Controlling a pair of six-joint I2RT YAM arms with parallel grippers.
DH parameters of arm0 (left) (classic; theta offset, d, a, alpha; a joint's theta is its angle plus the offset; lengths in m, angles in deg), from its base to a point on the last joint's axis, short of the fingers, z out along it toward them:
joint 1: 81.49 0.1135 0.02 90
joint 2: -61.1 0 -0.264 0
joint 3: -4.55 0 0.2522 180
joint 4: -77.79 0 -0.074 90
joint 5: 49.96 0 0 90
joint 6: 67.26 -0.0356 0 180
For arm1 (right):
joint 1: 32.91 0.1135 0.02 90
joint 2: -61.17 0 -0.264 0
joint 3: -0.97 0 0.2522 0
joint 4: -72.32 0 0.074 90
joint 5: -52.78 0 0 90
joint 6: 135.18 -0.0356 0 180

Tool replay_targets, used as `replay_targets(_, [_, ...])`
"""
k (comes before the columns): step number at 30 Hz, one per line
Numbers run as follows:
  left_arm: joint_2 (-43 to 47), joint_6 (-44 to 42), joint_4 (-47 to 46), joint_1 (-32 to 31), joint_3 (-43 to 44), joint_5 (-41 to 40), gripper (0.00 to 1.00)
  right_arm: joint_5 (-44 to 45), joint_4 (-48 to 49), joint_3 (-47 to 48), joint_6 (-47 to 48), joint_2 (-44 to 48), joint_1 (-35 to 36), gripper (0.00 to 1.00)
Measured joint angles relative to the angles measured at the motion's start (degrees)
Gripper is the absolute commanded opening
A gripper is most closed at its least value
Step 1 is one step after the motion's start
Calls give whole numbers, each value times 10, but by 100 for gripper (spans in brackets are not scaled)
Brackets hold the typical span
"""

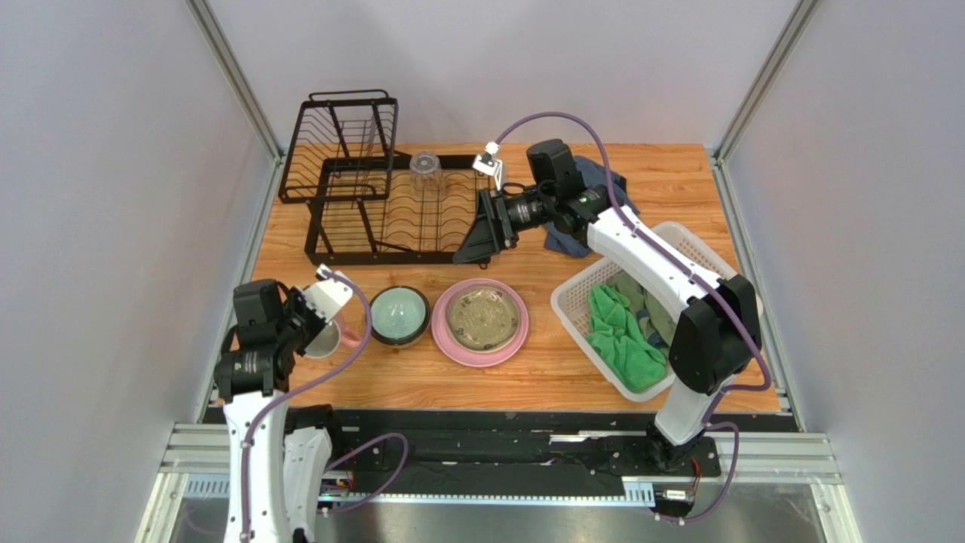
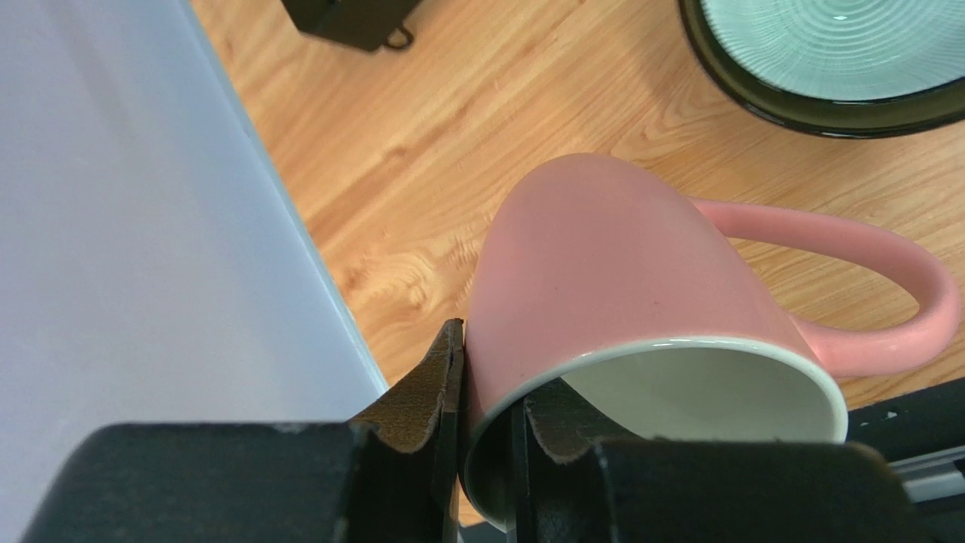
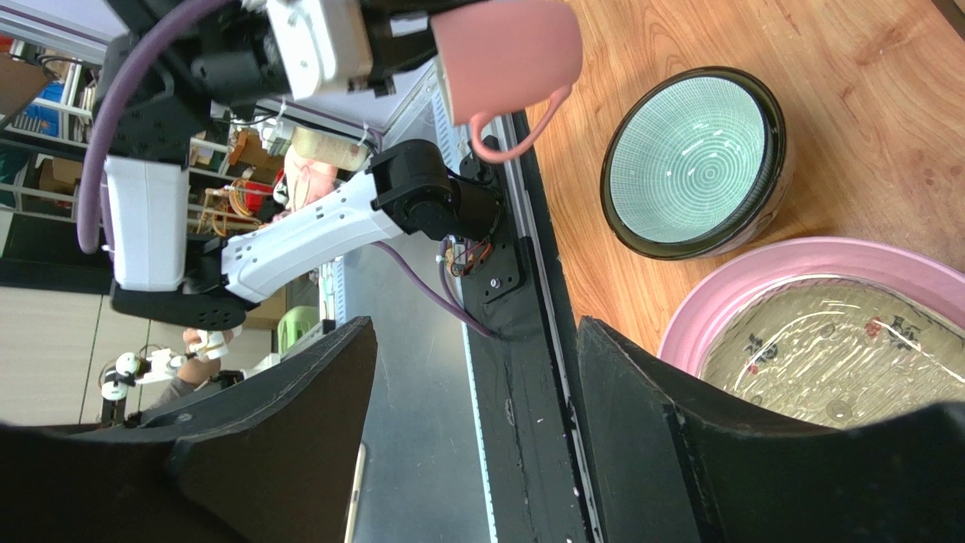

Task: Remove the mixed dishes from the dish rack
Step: Place the cup at the center of the board.

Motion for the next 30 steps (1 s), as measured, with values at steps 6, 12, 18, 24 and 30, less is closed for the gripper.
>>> replay_targets(6, [-115,-2,-10,121,33,52,0,0,-15,0,16,0,-2,69])
replay_targets(12, [-189,3,-29,163,56,58,0,0,-22,0,25,-11,-4,69])
replay_targets(18, [-262,8,-35,212,80,66,0,0,-28,0,33,-22,-5,68])
replay_targets(24, [-342,17,-47,256,107,66,0,0,-33,0,38,-23,-6,68])
replay_targets(30, [-391,28,-67,264,109,60,0,0,-35,0,40,-29,-7,68])
